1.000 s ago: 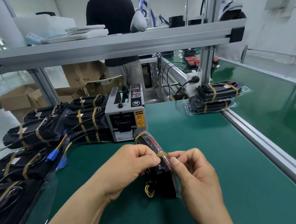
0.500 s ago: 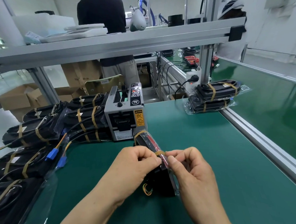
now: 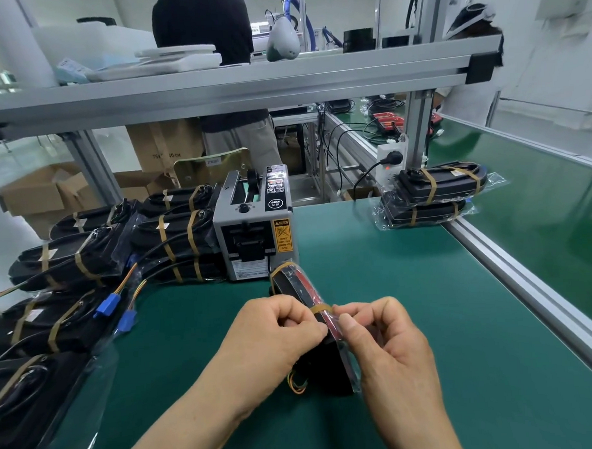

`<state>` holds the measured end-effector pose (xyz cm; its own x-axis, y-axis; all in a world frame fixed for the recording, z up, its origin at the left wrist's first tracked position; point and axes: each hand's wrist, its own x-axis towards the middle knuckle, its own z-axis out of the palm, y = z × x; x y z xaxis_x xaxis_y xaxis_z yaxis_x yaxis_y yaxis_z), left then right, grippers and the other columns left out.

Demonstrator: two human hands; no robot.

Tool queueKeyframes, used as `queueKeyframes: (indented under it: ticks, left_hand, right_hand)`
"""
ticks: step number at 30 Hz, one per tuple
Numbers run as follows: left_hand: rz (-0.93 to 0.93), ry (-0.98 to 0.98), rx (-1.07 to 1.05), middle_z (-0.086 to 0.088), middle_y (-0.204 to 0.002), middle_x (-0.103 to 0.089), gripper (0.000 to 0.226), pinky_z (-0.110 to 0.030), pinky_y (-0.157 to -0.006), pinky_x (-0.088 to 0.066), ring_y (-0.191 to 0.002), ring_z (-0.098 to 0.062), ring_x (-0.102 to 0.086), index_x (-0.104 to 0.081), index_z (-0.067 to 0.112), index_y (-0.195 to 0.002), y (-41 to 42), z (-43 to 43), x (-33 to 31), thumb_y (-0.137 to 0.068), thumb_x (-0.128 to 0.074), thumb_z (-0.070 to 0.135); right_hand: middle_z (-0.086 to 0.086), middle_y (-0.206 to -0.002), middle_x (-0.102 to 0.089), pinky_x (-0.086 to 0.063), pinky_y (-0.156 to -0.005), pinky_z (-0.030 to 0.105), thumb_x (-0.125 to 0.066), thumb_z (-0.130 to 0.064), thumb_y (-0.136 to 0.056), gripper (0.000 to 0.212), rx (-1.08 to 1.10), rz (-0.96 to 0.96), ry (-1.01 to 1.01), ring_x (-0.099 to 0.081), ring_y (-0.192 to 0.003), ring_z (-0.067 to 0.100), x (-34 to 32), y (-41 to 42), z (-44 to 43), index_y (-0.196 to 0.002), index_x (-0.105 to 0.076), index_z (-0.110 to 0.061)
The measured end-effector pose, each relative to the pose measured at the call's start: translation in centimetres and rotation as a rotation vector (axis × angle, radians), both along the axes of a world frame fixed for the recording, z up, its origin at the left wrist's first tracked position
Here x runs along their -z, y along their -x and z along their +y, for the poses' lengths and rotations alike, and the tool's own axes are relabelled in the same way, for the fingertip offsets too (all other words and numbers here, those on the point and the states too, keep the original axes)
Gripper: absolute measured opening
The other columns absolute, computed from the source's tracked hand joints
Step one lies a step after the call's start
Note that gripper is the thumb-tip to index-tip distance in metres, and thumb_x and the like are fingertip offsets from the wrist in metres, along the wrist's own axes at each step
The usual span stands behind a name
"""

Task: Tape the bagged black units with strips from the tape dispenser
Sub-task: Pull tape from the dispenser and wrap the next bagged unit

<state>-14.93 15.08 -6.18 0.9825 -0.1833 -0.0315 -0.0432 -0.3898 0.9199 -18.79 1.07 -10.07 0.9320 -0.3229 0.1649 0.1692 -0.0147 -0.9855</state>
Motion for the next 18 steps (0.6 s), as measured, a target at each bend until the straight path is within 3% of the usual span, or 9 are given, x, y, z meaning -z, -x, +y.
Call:
queueKeyframes:
  ticks: [5, 10, 14, 18]
  left_hand:
    - [-0.021, -0.022, -0.001, 0.010, -0.054, -0.044, 0.015, -0.028, -0.060, -0.039, -0.055, -0.010, -0.040, -0.067, 0.020, -0.068, 0.1, 0.1, 0.2, -0.079, -0.074, 0.026]
    - [-0.056, -0.029, -0.015, 0.014, -0.053, -0.042, 0.010, -0.026, -0.057, -0.037, -0.052, -0.007, -0.039, -0.064, 0.027, -0.072, 0.2, -0.1, 0.5, -0.074, -0.073, 0.032]
    - [-0.072, 0.030, -0.087, 0.014, -0.054, -0.043, 0.024, -0.028, -0.059, -0.040, -0.051, -0.006, -0.041, -0.058, 0.030, -0.083, 0.1, -0.7, 0.8, -0.063, -0.067, 0.041]
    - [-0.097, 0.058, -0.126, 0.014, -0.049, -0.041, 0.016, -0.034, -0.059, -0.040, -0.048, -0.007, -0.038, -0.059, 0.029, -0.077, -0.5, -1.2, 1.2, -0.072, -0.072, 0.038]
  right_hand:
    - [-0.007, -0.093, -0.076, -0.053, -0.084, 0.039, -0.066, -0.012, -0.089, 0.023, 0.002, -0.001, -0.002, -0.071, -0.091, 0.010, -0.1, 0.1, 0.1, -0.072, -0.056, -0.023]
    - [-0.007, -0.092, -0.076, -0.050, -0.077, 0.028, -0.066, -0.010, -0.089, 0.025, -0.005, 0.000, -0.024, -0.071, -0.090, 0.010, -0.1, 0.0, 0.1, -0.071, -0.056, -0.024]
    - [-0.007, -0.091, -0.075, -0.051, -0.071, 0.017, -0.067, -0.012, -0.087, 0.022, -0.004, -0.011, -0.044, -0.070, -0.086, 0.008, -0.1, 0.0, 0.0, -0.071, -0.057, -0.023]
    - [-0.009, -0.090, -0.075, -0.050, -0.067, 0.012, -0.069, -0.013, -0.086, 0.022, -0.010, -0.017, -0.065, -0.070, -0.083, 0.006, -0.1, 0.0, 0.0, -0.070, -0.057, -0.022]
